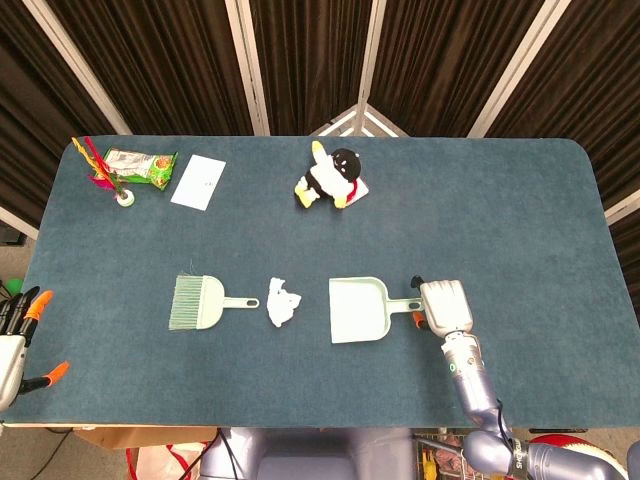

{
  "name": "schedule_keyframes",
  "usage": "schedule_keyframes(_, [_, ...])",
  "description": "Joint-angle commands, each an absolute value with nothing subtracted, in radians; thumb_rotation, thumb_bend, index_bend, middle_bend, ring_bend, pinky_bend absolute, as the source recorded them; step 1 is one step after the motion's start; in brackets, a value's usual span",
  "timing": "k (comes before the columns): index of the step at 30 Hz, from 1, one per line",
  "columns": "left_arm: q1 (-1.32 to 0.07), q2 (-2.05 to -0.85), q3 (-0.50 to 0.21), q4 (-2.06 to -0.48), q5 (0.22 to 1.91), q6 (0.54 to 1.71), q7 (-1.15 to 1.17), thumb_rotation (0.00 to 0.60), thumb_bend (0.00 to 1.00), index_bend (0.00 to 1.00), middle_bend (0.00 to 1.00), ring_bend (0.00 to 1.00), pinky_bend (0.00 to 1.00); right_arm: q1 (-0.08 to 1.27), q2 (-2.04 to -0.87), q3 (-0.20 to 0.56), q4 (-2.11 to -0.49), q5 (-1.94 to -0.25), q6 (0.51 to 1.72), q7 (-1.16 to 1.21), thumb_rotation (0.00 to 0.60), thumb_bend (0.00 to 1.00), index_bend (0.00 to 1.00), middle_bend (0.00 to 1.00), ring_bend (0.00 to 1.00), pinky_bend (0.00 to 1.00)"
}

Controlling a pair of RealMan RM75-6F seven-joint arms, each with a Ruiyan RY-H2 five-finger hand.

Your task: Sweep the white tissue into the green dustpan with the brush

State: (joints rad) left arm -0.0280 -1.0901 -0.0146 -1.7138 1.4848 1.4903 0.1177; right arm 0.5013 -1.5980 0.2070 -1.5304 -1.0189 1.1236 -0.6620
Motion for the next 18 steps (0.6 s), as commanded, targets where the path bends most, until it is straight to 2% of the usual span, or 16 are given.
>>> schedule_keyframes(1, [-0.028, -1.090, -0.014, -1.714, 1.485, 1.490, 0.118, 0.600, 0.00, 0.00, 0.00, 0.00, 0.00, 0.503, -1.596, 0.203, -1.530, -1.016, 1.124, -0.659, 0.600, 0.32, 0.39, 0.85, 0.86, 0.74])
schedule_keyframes(12, [-0.028, -1.088, -0.012, -1.719, 1.487, 1.493, 0.118, 0.600, 0.00, 0.00, 0.00, 0.00, 0.00, 0.519, -1.590, 0.188, -1.551, -1.006, 1.128, -0.665, 0.600, 0.32, 0.44, 0.85, 0.86, 0.74])
schedule_keyframes(14, [-0.028, -1.088, -0.012, -1.719, 1.487, 1.493, 0.117, 0.600, 0.00, 0.00, 0.00, 0.00, 0.00, 0.519, -1.634, 0.165, -1.531, -1.004, 1.136, -0.678, 0.600, 0.32, 0.44, 0.85, 0.86, 0.74])
schedule_keyframes(18, [-0.028, -1.087, -0.011, -1.719, 1.486, 1.491, 0.116, 0.600, 0.00, 0.00, 0.00, 0.00, 0.00, 0.522, -1.669, 0.164, -1.502, -1.006, 1.155, -0.678, 0.600, 0.32, 0.44, 0.85, 0.86, 0.74])
